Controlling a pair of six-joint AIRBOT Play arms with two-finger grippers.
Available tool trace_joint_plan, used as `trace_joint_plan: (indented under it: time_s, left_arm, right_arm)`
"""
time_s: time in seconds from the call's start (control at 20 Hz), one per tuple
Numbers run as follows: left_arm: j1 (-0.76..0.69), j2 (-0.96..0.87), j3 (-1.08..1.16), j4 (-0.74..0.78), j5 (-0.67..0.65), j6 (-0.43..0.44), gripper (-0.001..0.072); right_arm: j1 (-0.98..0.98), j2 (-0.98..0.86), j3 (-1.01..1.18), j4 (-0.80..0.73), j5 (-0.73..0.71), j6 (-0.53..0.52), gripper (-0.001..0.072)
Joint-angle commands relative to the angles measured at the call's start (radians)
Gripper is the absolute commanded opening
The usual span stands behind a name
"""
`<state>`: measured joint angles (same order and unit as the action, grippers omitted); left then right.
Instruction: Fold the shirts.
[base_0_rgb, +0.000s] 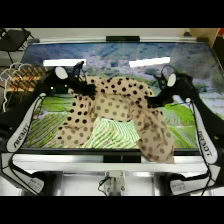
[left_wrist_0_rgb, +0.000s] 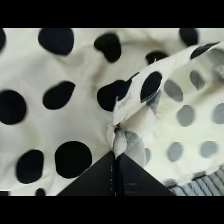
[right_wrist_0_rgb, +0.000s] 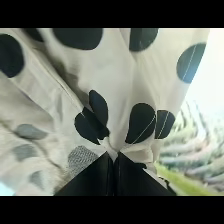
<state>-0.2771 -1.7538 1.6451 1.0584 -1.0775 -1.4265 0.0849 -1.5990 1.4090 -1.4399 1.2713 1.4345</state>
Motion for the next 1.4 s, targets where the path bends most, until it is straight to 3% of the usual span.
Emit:
trace_joint_plan:
  time_s: [0.0,0.2,0.4,0.5,0.65,0.8,0.95,1.1,1.35]
  left_arm:
    - [0.008,0.076,0.125,0.06,-0.01,0.02,0.0042]
    - [0.013,0.217,0.316,0.078,-0.014,0.02,0.0041]
    - [0.013,0.395,0.373,0.182,-0.109,-0.02,0.0041]
    - [0.01,0.459,0.365,0.268,-0.232,-0.084,0.0041]
    - [-0.005,0.504,0.257,0.293,-0.405,-0.143,0.0041]
    - [-0.07,0.514,0.043,0.301,-0.404,-0.142,0.0041]
    - [-0.126,0.513,-0.168,0.308,-0.296,-0.168,0.0041]
    - [-0.132,0.513,-0.31,0.323,-0.24,-0.183,0.0042]
    - [-0.058,0.534,-0.318,0.48,-0.27,-0.184,0.0042]
  right_arm:
    - [-0.003,0.112,0.14,-0.006,-0.029,-0.025,0.0057]
    - [-0.002,0.285,0.369,0.03,-0.202,-0.029,0.0057]
    - [-0.002,0.45,0.464,0.07,-0.196,-0.029,0.0057]
    - [-0.002,0.521,0.464,0.073,-0.065,-0.016,0.0057]
    - [-0.002,0.543,0.451,0.097,0.289,0.053,0.0057]
    - [0.01,0.544,0.302,0.204,0.482,0.064,0.0057]
    - [0.072,0.543,0.113,0.173,0.399,0.068,0.0057]
    - [0.119,0.543,-0.03,0.117,0.2,0.073,0.0057]
    - [0.117,0.544,-0.018,-0.003,-0.014,0.134,0.0057]
